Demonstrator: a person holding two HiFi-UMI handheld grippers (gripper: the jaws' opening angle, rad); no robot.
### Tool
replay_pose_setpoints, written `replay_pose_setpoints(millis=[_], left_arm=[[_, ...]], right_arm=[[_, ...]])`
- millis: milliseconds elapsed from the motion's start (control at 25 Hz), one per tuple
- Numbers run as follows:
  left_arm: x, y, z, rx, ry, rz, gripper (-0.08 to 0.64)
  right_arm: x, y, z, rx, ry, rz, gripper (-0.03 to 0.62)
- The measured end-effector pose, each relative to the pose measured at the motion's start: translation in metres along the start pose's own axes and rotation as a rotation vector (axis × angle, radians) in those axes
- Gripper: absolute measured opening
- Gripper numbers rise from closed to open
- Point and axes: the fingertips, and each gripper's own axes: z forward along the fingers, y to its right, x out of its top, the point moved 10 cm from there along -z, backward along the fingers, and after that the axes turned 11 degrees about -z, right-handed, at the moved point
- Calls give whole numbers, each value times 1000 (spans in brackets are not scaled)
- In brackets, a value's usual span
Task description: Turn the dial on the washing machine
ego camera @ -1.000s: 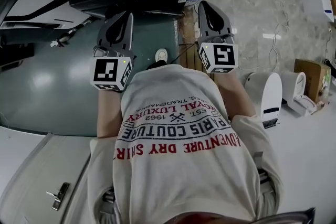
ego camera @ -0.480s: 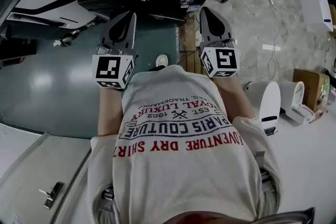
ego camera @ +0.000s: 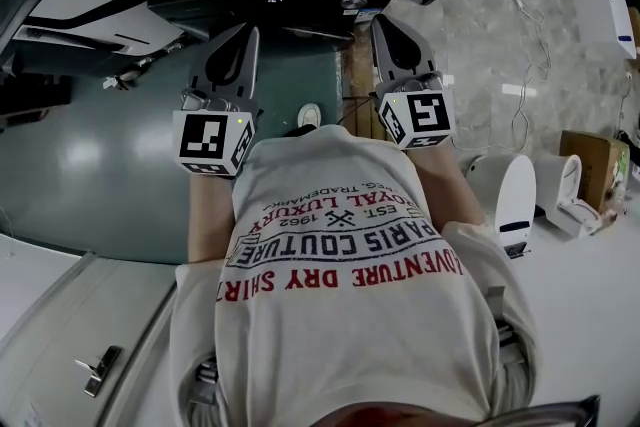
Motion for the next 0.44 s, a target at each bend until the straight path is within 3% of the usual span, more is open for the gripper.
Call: replay_pose_setpoints(millis=[440], left_arm=[[2,4,0,10,-12,4,16]], right_arm=[[6,-1,2,39,9,-28,28]])
